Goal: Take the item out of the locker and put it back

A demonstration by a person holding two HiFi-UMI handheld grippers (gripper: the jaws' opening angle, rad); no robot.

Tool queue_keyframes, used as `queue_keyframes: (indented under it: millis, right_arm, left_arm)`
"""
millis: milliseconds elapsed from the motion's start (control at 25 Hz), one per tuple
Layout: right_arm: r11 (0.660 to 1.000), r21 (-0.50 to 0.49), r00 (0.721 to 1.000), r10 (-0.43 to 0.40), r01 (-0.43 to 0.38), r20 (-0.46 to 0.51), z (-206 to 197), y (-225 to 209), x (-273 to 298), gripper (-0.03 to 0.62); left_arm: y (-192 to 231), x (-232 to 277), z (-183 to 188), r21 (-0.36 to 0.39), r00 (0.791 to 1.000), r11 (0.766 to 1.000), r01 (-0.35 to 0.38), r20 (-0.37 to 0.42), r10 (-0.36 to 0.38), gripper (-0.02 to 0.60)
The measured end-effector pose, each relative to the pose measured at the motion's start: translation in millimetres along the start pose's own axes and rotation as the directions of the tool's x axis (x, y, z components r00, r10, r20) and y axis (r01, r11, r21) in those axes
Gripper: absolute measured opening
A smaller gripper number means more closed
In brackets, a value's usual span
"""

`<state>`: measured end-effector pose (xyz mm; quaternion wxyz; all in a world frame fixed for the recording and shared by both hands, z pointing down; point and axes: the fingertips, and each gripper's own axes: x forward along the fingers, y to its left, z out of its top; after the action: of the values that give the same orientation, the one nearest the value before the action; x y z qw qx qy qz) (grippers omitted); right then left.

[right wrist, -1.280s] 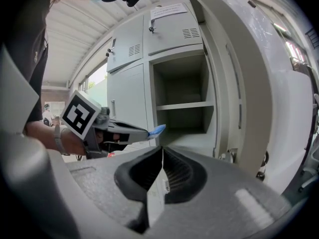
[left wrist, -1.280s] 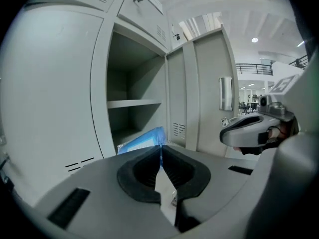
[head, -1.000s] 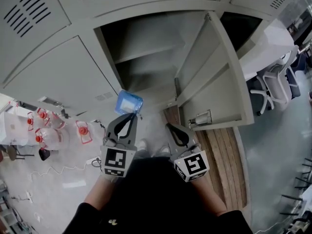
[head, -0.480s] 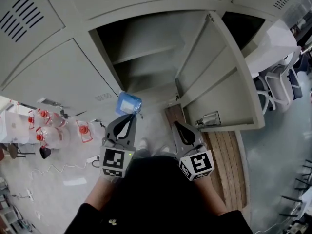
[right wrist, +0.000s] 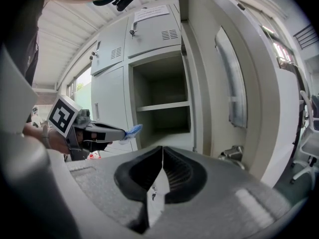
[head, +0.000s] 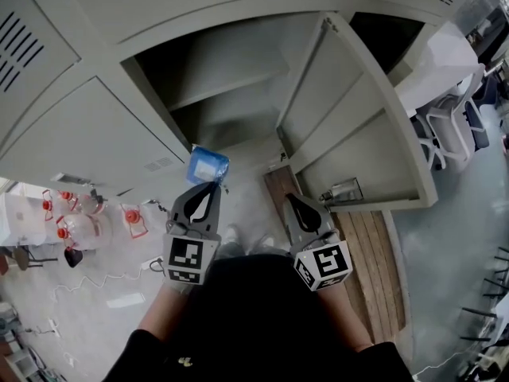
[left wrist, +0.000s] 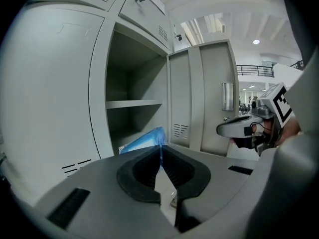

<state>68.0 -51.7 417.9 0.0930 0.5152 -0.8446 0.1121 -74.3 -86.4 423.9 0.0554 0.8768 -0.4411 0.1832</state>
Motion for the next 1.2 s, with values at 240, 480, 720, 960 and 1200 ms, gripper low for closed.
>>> queue_keyframes:
  millis: [240,480,720,960,1200]
  right_arm:
    - [0.999,-0.001,0.999,-0.042,0.042,0.0,4.1,-11.6,3.5,0.002]
    - [0.998,-0.007,0.998,-0.07,0.07,-0.007,5.3,-18.7,6.5,0.002]
    - [0.996,-0.01,0.996,-0.086,0.086,-0.022,3.0,-20.2,7.9,0.002]
    - [0.994,-0.003,0.993,-0.111,0.111,-0.03,1.2,-24.6,8.1,0.002]
    - [0.991,0.007,0.991,-0.133,0.133,-0.031,1.2,-30.7,10.0,0.002]
  left_arm:
    - [2.5,25.6,-0.8,0.031,1.0,0.999,0.022,-0.008,-0.022,0.028]
    - [9.4,57.1,-1.7,0.059,0.999,0.998,0.031,-0.022,-0.029,0.028]
    - [16.4,92.9,-5.8,0.067,0.999,0.997,0.033,-0.046,-0.03,0.028]
    - [21.7,124.6,-8.1,0.107,0.997,0.994,0.035,-0.072,-0.027,0.029]
    - [31.5,151.8,-6.6,0.129,0.997,0.991,0.026,-0.08,-0.016,0.029]
